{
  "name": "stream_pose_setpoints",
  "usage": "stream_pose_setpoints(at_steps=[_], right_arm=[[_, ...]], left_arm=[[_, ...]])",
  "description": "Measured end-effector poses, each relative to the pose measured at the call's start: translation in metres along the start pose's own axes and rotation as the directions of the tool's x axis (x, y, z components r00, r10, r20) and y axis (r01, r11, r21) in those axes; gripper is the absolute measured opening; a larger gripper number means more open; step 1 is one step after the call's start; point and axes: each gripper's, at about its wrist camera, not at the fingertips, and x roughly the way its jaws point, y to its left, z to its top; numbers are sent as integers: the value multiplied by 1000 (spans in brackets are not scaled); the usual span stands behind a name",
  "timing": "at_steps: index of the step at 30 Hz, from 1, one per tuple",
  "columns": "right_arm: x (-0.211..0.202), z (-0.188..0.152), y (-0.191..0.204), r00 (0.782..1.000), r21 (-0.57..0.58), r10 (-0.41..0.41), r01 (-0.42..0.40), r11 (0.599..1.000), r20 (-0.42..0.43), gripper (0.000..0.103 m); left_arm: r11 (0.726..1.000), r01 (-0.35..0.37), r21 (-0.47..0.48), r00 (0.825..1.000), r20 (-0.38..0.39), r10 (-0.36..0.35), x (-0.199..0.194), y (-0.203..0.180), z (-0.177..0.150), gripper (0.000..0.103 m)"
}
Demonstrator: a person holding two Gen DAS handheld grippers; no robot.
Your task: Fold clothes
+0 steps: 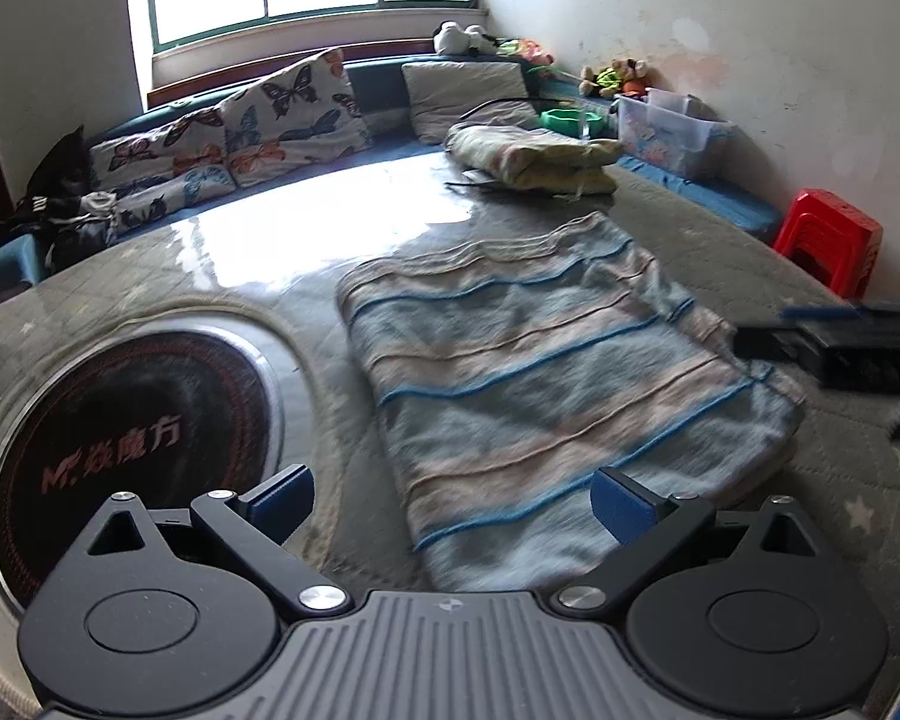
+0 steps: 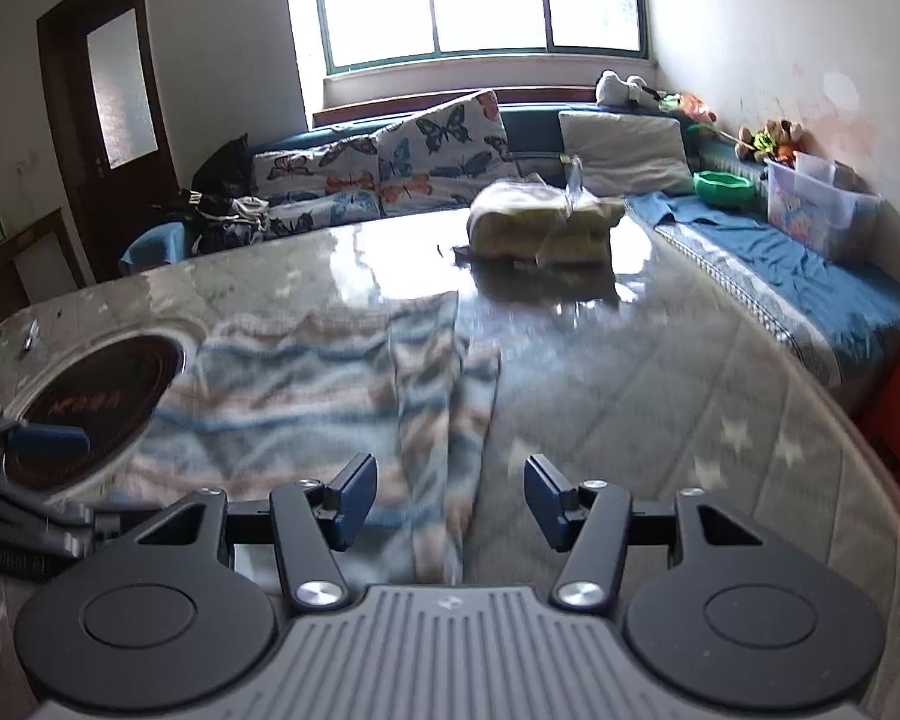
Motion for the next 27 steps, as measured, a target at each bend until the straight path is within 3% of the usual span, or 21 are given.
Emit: stream_pose_setpoints(at_steps=[10,20,27], right_arm=[[65,52,2,999,-62,-10,8,998,-30,56],[128,69,-9,995,-56,-42,37,998,-89,56],[124,73,-14,996,-57,-50,46,997,-71,56]], left_arm=[[999,41,31,999,-11,-41,15,-14,6,101],[998,57,33,998,-36,-56,25,-12,1,102],[998,59,34,998,-40,-58,28,-11,-1,103]])
